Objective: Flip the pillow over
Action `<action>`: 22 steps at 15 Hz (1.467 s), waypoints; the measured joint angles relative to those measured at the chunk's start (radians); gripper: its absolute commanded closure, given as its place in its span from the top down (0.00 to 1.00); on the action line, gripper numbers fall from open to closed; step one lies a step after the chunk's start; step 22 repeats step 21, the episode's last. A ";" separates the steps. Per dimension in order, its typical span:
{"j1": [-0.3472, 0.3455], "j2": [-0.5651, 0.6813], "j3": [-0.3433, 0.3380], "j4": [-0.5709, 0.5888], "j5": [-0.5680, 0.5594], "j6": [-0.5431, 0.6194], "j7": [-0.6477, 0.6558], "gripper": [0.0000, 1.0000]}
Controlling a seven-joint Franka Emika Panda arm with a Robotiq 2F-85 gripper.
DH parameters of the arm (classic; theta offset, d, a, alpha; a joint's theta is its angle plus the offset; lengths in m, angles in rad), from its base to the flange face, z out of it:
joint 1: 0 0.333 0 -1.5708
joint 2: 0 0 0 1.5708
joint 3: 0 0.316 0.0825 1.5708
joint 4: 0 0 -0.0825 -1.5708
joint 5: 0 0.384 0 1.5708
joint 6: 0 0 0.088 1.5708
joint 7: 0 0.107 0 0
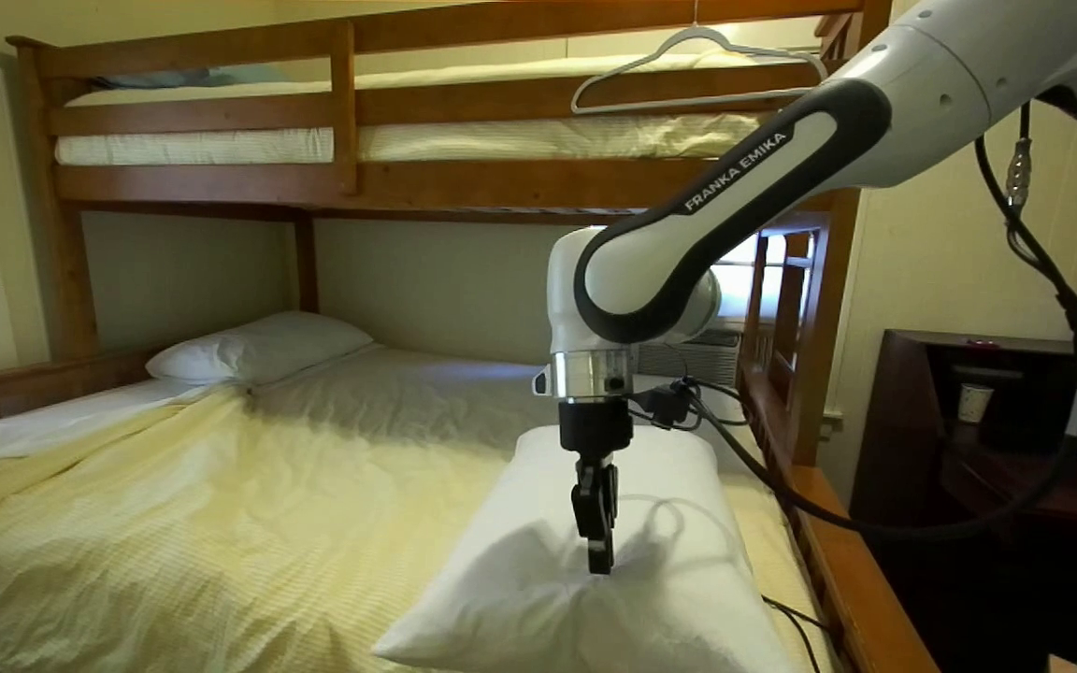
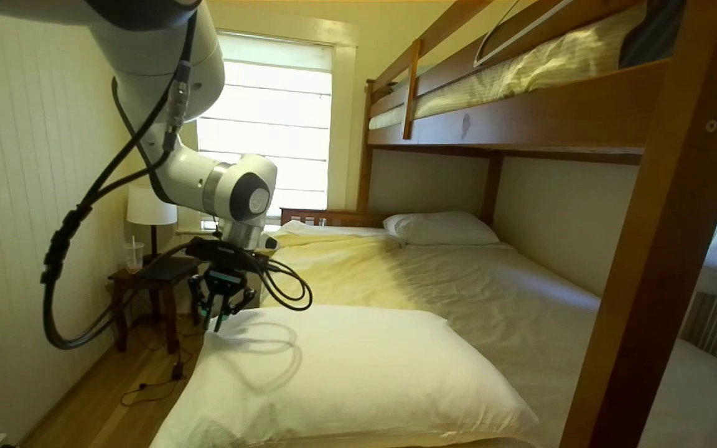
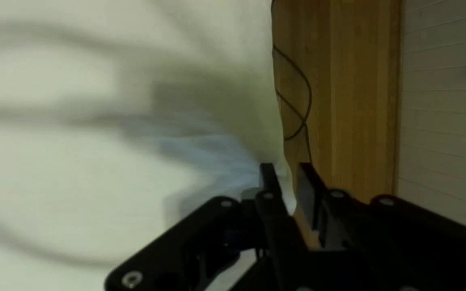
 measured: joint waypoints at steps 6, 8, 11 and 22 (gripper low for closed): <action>0.057 -0.067 0.039 0.059 0.058 0.123 -0.062 0.94; 0.089 -0.084 0.076 0.122 0.131 0.097 -0.106 1.00; 0.128 -0.096 0.109 0.217 0.217 -0.063 -0.149 1.00; 0.108 -0.210 0.025 0.334 0.056 -0.645 -0.025 1.00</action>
